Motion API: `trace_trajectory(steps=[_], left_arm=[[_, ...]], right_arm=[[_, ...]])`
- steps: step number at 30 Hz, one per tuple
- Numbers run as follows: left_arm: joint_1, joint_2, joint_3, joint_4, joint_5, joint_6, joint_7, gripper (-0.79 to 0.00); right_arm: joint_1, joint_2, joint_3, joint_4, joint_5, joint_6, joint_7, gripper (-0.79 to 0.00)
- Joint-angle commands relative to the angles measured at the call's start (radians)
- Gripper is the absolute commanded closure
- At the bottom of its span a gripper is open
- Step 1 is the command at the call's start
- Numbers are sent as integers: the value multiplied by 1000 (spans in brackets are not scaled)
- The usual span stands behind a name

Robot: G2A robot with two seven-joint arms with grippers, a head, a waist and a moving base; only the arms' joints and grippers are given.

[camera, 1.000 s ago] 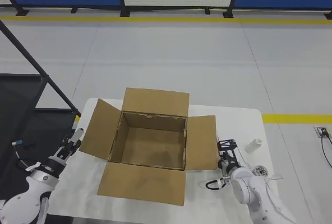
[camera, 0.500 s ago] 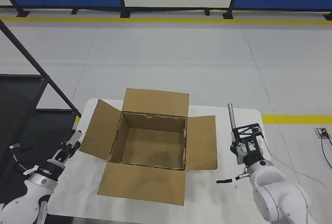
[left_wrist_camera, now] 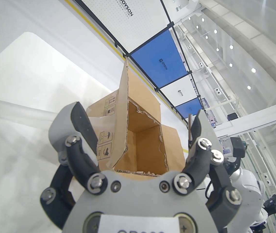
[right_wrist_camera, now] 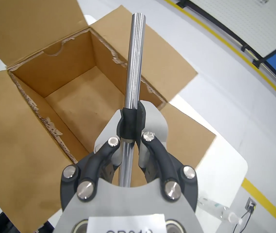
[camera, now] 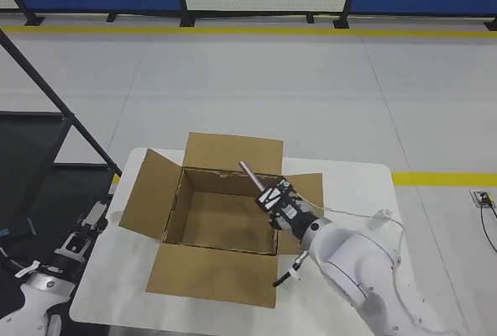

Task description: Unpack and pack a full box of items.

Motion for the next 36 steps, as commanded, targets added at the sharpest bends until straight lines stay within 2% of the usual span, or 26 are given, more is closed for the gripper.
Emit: trace_trajectory(steps=[1,7,15,19,24,36], left_arm=[[17,-1,-12,-6,-7,-6,8,-785],[56,-3,-40,-17,-29,-26,17,-785],[65,-3,-49,-19,-59,-43,-11,-785],[61,-3,-46,-19,-62,-49,-16,-785],[62,-3,-51,-13,-72,-56,-21,-785],[32,-1,-34,14,-63,-30,-47,-785]], right_arm=[[94,-27,-84,87,32,-2,18,0],[274,-114,-269,309,105,50,40,0],[427,-251,-458,591,151,116,12,0],[482,-325,-529,738,161,130,14,0],[533,-409,-559,924,226,108,-18,0],[537,-418,-562,940,226,113,-20,0]])
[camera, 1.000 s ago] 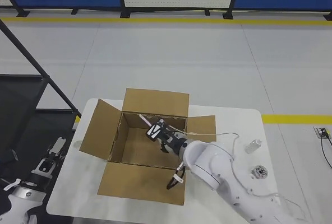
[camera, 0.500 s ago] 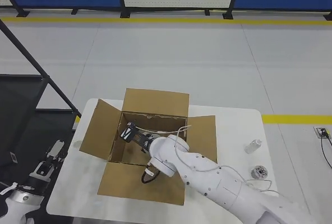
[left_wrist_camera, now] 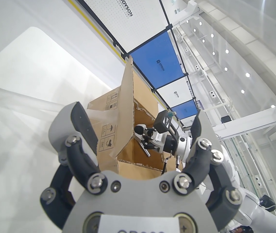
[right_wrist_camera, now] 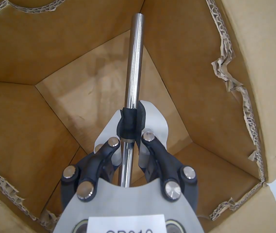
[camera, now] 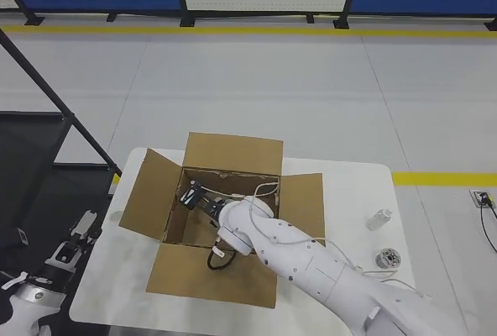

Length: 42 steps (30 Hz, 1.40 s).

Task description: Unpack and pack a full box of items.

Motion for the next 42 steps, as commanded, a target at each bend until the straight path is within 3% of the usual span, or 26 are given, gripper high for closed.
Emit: trace_trajectory(steps=[1,7,19,21,25,35,42], left_arm=[[-13,1,10,-1,6,7,-7,-785],[-60,4,48,-17,37,22,-33,-785],[-37,2,53,-44,54,34,0,-785],[-34,2,52,-48,56,36,3,-785],[-30,1,56,-56,59,40,7,-785],[-39,2,71,-73,75,49,4,-785],[-51,2,85,-72,84,52,-2,-785]], right_arm=[[-12,2,7,3,9,2,-19,0],[-45,1,48,108,32,-59,-84,0],[14,-82,60,410,103,-275,-179,0],[24,-95,59,445,108,-298,-174,-191],[36,-118,59,499,112,-324,-180,-339],[46,-149,56,529,75,-351,-228,-348],[31,-130,73,444,20,-305,-307,-372]])
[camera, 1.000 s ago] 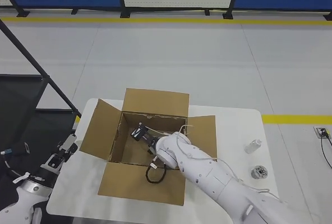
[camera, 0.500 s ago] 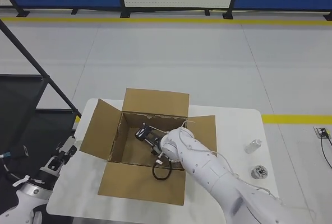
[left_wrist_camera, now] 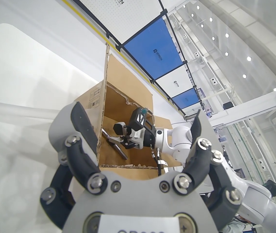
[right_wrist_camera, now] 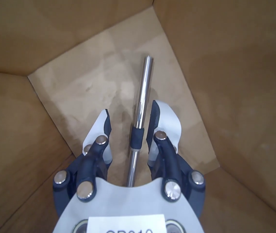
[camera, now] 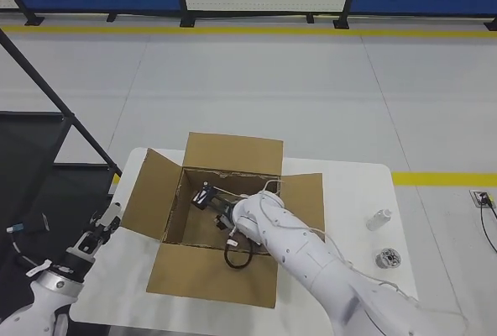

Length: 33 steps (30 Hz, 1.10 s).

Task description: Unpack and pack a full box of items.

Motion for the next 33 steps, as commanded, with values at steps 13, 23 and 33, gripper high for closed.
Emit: trace_trajectory(steps=[13,23,33], left_arm=[[-18,2,12,5,7,-4,-8,-785],[-32,3,33,4,12,-9,-24,-785],[-46,3,48,1,17,-16,-12,-785]], right_arm=[[-238,186,190,-645,-293,266,80,-785],[-628,329,556,-1283,-577,313,243,-785],[-864,373,899,-1573,-658,388,426,-785]])
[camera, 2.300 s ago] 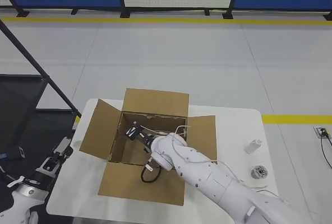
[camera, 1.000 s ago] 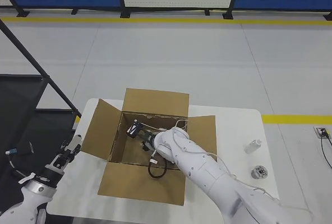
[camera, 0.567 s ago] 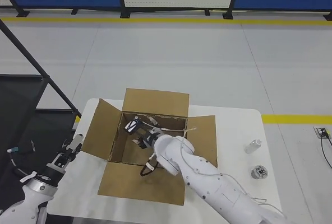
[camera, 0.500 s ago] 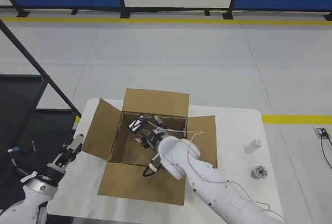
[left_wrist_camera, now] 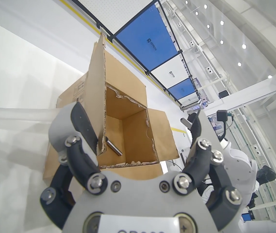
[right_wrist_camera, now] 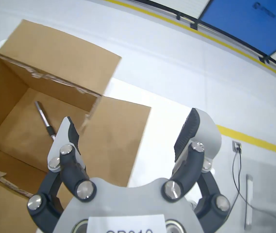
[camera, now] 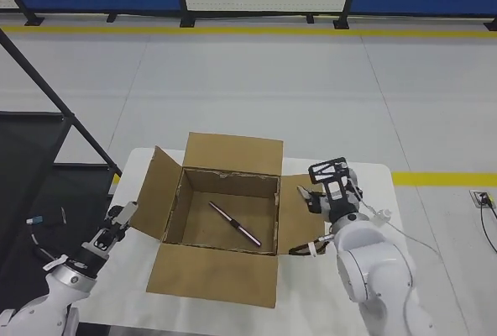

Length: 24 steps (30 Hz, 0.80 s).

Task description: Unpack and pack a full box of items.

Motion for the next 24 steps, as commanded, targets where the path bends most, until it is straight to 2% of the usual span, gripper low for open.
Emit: trace_trajectory(steps=[1,6,11,18,24], left_arm=[[-2,1,-13,0,1,1,11,-785],[-1,2,-72,8,-16,6,48,-785],[26,3,-127,-21,-38,-1,67,-785],[66,-2,-115,-127,-5,-12,96,-785],[67,-2,-112,-131,-3,-14,97,-785]], right_arm=[[-44,6,73,-43,14,-6,38,-785],[-134,16,227,-70,61,-3,124,-785],[-142,26,360,17,90,10,253,-785],[-135,42,506,156,213,-69,363,-785],[-96,55,546,302,296,-144,355,-785]])
